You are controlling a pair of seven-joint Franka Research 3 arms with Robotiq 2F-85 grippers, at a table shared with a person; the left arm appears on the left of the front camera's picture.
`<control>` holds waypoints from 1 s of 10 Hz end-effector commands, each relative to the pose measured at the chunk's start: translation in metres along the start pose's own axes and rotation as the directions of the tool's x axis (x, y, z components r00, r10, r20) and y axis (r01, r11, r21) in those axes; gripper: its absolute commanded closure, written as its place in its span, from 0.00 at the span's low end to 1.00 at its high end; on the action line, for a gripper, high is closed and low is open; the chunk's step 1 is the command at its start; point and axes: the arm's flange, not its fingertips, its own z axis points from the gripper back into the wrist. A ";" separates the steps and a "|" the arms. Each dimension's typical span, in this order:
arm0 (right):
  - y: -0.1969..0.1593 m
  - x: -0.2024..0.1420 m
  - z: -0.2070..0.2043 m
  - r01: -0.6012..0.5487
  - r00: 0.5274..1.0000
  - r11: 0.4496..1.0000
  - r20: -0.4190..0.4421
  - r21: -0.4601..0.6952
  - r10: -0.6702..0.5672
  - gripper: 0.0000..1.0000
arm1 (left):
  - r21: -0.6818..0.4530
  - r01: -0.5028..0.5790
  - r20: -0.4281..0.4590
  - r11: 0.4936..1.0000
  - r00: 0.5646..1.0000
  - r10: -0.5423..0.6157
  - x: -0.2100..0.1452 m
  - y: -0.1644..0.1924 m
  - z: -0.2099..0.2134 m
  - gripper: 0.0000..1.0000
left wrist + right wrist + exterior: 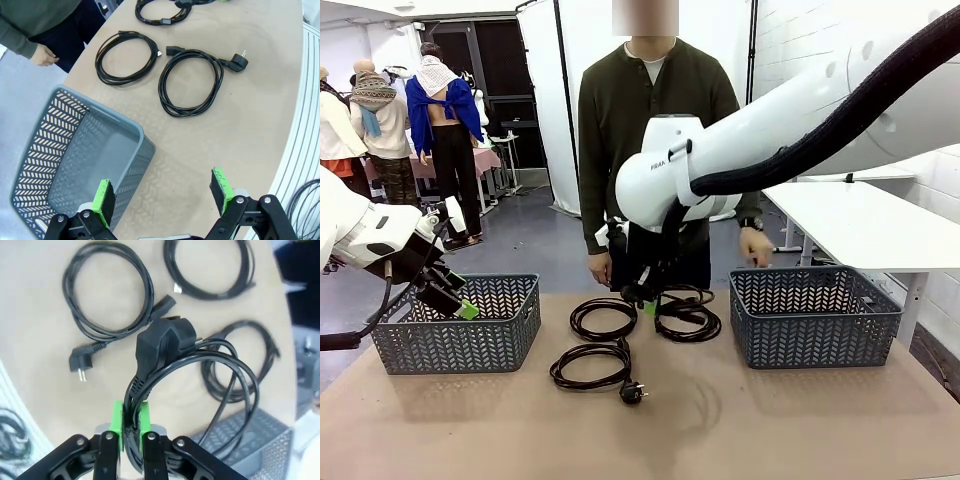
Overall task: Organize the cables according to human instructions.
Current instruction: Pick up a bundle of cables and place it in the basket indicated by the human.
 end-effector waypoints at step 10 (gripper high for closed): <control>-0.054 -0.060 0.041 -0.228 0.971 0.973 -0.065 0.016 0.229 1.00 | -0.006 -0.007 0.005 1.000 1.000 0.007 -0.004 -0.001 0.000 0.00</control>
